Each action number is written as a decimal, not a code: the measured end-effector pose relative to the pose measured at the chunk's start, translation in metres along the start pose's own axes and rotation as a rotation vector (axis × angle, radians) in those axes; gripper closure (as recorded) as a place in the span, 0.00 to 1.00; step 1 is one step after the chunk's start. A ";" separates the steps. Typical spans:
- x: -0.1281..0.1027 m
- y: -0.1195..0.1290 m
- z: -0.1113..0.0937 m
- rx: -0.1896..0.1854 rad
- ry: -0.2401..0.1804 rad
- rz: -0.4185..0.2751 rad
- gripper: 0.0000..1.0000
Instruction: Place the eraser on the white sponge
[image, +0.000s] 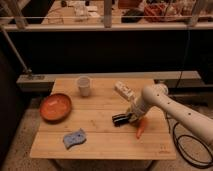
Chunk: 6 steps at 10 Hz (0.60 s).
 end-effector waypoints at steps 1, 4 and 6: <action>-0.003 -0.002 0.000 -0.002 -0.002 -0.008 0.95; -0.009 0.000 0.000 -0.015 -0.008 -0.029 0.94; -0.017 -0.003 0.001 -0.023 -0.015 -0.051 0.79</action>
